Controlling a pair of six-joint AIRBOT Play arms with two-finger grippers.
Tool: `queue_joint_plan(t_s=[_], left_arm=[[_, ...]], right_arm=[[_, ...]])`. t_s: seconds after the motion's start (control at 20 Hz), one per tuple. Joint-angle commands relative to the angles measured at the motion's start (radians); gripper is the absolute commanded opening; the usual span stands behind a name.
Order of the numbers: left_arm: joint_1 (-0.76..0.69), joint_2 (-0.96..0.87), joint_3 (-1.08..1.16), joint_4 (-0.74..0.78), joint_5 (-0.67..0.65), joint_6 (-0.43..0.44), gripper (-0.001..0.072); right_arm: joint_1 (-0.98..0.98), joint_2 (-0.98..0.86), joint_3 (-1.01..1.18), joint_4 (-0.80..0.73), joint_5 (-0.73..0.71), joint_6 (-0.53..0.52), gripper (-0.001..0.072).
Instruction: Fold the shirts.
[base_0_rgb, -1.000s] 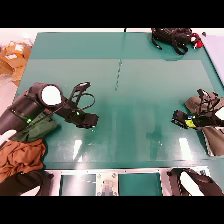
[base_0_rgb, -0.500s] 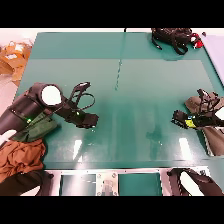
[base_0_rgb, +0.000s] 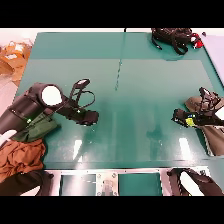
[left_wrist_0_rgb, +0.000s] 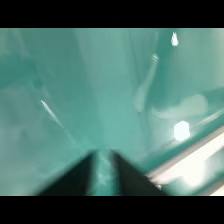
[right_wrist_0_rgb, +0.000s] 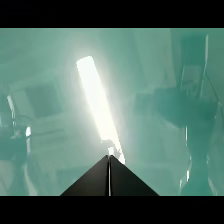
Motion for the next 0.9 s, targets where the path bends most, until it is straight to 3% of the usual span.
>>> queue_joint_plan(t_s=[0.0,0.1,0.2,0.3,0.35,0.5,0.6,0.85], left_arm=[[0.001,0.001,0.001,0.365,0.010,-0.066,0.0720],[0.006,0.001,0.000,0.725,-0.044,-0.089,0.0720],[0.072,0.000,0.000,0.903,-0.021,-0.105,0.0720],[0.215,-0.006,0.000,0.901,0.105,-0.072,0.0720],[0.285,-0.019,0.000,0.897,0.167,-0.069,0.0720],[0.453,-0.111,0.000,0.859,0.301,0.092,0.0720],[0.517,-0.202,0.000,0.855,0.342,0.171,0.0720],[0.581,-0.412,0.001,0.858,0.492,0.264,0.0720]], right_arm=[[0.001,-0.001,0.000,0.010,-0.035,0.000,0.0016],[0.001,-0.001,0.000,0.010,-0.050,0.000,0.0015],[0.001,-0.001,0.000,0.010,-0.061,0.001,0.0016],[0.001,-0.001,0.000,0.022,-0.093,0.001,0.0025],[0.001,-0.001,0.000,0.026,-0.109,0.001,0.0072],[0.001,-0.001,0.000,0.032,-0.135,0.001,0.0093],[0.001,-0.001,0.000,0.035,-0.135,0.001,0.0093],[0.001,-0.001,0.000,0.043,-0.135,0.001,0.0093]])
